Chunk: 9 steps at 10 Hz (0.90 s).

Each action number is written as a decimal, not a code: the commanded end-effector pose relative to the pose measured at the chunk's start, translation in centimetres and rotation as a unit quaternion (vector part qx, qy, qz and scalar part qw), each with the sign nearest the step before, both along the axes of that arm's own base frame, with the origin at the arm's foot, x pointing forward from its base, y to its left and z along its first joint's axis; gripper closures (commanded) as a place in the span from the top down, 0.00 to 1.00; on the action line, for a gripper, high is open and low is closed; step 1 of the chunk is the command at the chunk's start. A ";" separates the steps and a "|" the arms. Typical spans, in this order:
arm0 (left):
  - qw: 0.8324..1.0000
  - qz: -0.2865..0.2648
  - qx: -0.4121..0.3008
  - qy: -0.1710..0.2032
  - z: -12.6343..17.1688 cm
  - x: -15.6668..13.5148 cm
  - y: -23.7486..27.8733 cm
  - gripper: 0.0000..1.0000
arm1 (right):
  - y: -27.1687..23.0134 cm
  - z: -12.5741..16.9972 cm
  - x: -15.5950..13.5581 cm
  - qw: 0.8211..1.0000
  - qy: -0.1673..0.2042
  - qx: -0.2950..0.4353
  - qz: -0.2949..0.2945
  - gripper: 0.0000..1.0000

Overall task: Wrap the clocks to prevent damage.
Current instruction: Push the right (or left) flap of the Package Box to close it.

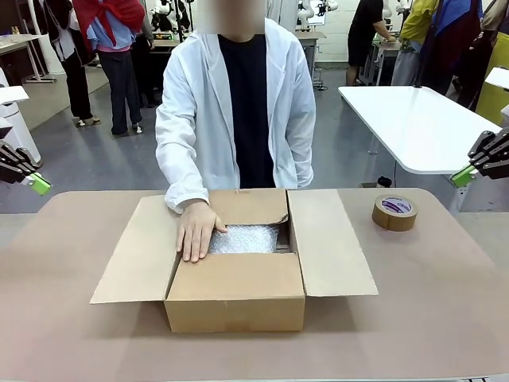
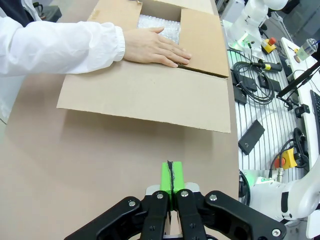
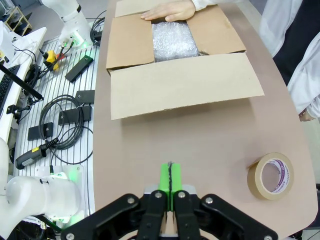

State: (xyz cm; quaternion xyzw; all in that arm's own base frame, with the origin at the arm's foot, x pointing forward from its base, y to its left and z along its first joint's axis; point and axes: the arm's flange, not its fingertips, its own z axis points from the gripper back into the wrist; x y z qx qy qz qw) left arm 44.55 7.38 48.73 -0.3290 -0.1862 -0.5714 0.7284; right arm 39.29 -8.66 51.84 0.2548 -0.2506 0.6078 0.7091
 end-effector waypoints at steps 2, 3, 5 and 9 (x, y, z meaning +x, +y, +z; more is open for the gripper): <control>1.000 0.001 -0.009 0.000 0.1 -0.1 0.2 0.00 | 0.0 0.0 0.0 1.000 0.000 0.000 0.000 0.01; 1.000 0.001 -0.009 0.000 0.1 -0.1 0.2 0.00 | 0.6 -1.6 0.2 1.000 -0.009 0.011 0.013 0.01; 1.000 0.001 -0.009 0.000 0.1 -0.1 0.2 0.00 | 3.4 -5.1 1.3 0.999 -0.016 0.014 0.033 0.01; 1.000 0.001 -0.009 0.000 0.1 -0.1 0.2 0.00 | 6.7 -13.7 3.5 0.996 -0.064 -0.066 0.022 0.01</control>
